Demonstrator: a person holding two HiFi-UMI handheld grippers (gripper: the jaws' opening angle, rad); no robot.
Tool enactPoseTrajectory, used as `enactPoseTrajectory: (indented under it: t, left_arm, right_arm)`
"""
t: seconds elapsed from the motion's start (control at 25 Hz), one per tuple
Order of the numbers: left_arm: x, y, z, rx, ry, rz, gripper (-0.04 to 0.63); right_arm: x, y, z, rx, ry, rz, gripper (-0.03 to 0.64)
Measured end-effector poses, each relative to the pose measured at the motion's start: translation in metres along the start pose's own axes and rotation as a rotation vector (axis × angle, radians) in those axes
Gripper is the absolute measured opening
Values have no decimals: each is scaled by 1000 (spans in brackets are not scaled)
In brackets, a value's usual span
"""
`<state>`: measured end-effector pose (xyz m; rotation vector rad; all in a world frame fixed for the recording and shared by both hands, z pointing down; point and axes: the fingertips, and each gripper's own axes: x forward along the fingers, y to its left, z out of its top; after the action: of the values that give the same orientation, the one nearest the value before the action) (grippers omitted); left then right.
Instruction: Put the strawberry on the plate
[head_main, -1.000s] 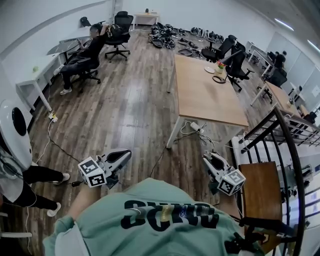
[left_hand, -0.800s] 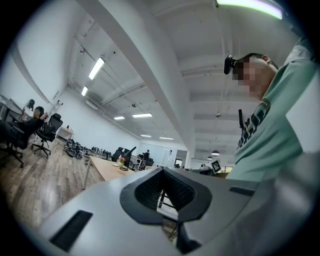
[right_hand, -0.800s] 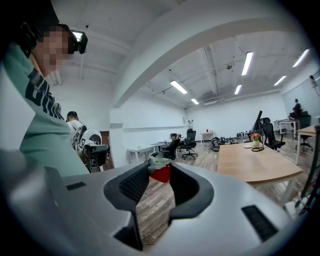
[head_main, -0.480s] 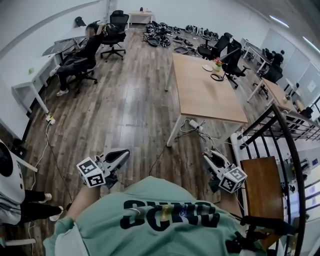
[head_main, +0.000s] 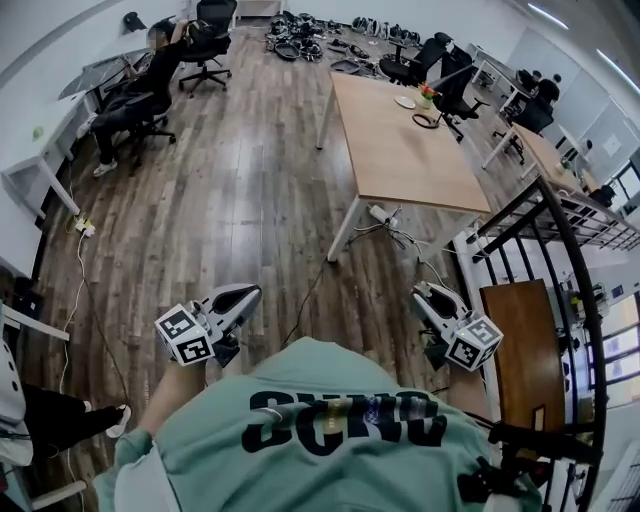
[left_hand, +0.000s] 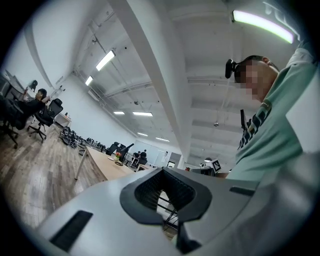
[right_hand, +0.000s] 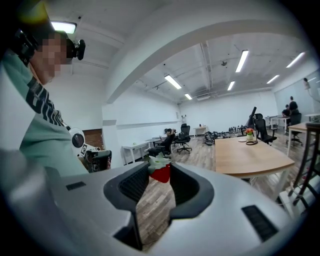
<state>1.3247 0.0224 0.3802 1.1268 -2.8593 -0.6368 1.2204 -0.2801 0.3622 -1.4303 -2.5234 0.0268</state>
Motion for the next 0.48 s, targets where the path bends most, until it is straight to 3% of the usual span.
enactPoseTrajectory:
  t: [0.48]
  left_arm:
    - [39,11,-17,-39,68,-48,-8]
  right_arm:
    - [-11,-22,-13,47,22,-44,133]
